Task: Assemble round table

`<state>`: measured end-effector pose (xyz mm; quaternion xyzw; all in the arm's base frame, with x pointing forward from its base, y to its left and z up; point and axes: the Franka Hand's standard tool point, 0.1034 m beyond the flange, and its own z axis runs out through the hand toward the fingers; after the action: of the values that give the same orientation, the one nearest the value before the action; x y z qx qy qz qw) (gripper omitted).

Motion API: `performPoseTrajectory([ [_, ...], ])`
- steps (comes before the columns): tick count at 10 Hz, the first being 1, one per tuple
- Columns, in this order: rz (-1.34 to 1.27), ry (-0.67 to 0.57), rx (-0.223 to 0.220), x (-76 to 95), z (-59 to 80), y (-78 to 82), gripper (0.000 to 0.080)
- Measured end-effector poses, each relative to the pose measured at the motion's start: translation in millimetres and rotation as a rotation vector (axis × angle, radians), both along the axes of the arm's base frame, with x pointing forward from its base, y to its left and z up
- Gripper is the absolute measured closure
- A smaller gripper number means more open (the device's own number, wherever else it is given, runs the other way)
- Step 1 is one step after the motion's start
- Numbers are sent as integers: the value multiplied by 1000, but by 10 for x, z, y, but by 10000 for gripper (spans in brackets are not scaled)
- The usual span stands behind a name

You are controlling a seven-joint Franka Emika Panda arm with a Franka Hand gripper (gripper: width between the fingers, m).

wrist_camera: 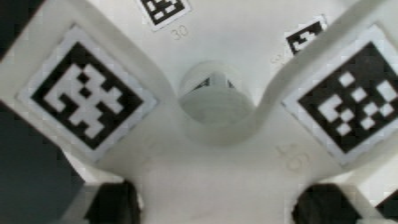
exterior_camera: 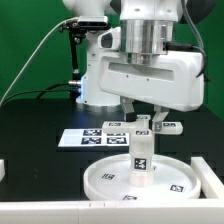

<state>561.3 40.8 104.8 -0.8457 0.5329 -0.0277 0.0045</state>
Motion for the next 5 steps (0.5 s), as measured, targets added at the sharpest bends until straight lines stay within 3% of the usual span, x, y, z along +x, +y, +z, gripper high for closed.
performPoseTrajectory([
  [2,-269,-33,50,22,15,2,371],
  [5,-252,-37,60,8,20,14,372],
])
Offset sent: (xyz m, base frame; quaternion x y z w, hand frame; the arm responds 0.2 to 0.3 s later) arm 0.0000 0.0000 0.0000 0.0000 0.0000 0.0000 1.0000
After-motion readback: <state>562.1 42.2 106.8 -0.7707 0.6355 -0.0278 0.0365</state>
